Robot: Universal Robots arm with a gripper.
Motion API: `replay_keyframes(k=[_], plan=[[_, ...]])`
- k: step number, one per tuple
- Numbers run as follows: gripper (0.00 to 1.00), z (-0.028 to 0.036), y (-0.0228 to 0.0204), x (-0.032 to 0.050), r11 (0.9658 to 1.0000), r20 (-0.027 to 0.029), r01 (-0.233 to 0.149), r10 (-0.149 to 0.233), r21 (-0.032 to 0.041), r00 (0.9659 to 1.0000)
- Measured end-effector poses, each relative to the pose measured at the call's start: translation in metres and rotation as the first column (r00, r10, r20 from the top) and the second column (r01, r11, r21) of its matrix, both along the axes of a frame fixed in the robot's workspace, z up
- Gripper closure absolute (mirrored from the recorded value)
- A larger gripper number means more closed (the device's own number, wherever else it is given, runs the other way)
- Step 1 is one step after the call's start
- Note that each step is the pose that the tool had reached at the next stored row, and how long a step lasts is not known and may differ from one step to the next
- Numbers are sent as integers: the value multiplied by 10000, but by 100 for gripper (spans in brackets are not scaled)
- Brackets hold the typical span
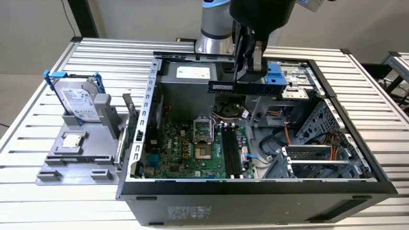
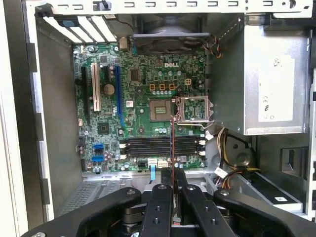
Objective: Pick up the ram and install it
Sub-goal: 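Insert the ram into the slot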
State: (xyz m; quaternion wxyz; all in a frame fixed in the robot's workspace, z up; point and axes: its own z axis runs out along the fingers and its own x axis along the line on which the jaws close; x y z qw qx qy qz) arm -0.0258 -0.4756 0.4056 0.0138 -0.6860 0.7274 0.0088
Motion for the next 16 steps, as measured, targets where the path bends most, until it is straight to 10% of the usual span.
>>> replay_keyframes(k=[4,16], plan=[[100,0,29,-1,10000,0,4,-4,-1,10000],[100,-10,298,87,10000,-1,32,-32,0,10000]])
